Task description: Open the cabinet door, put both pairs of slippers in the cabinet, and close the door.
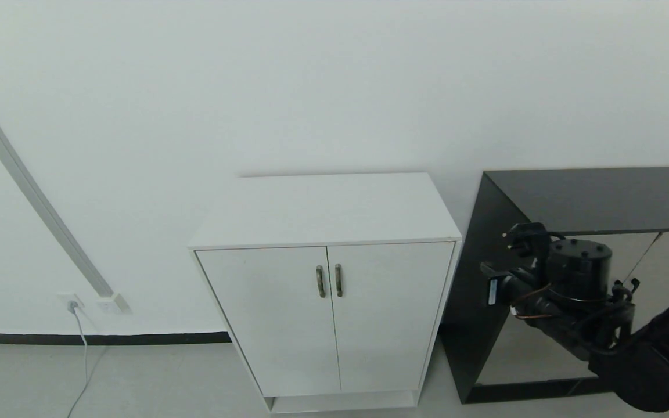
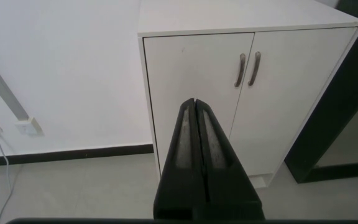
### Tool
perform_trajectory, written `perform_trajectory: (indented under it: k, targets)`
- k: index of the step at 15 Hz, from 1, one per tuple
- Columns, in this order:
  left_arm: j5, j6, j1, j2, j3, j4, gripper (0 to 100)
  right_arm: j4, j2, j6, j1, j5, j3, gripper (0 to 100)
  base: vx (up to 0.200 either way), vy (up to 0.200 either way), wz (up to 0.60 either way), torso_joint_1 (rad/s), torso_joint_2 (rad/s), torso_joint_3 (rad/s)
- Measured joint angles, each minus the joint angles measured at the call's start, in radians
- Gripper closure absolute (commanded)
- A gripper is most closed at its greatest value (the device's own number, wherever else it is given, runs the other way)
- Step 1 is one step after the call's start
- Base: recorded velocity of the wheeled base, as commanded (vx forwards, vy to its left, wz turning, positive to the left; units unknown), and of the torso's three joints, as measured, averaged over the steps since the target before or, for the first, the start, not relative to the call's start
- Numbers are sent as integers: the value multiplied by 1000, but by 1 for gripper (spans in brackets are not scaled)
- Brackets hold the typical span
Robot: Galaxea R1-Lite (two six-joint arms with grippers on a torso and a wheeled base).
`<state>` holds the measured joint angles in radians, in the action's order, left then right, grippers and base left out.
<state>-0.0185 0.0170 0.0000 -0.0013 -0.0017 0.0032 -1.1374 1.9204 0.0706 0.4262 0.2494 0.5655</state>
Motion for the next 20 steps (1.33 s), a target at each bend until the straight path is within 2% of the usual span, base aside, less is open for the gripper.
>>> perform_trajectory:
  k: [4, 6, 16, 18, 20]
  targets:
    - [0, 0, 0, 0, 0, 0, 100, -2, -135, 0, -154, 37, -134, 100, 0, 0, 0, 0, 0, 0]
    - [0, 0, 0, 0, 0, 0, 100, -3, -193, 0, -201, 37, -201, 100, 0, 0, 0, 0, 0, 0]
    - [0, 0, 0, 0, 0, 0, 100, 15, -543, -15, -226, 31, -528, 100, 0, 0, 0, 0, 0, 0]
    - [0, 0, 0, 0, 0, 0, 100, 123, -634, -12, -230, 23, -553, 100, 0, 0, 0, 0, 0, 0]
    - [-1, 0, 0, 0, 0, 0, 100, 300, -767, -13, -235, -17, -561, 100, 0, 0, 0, 0, 0, 0]
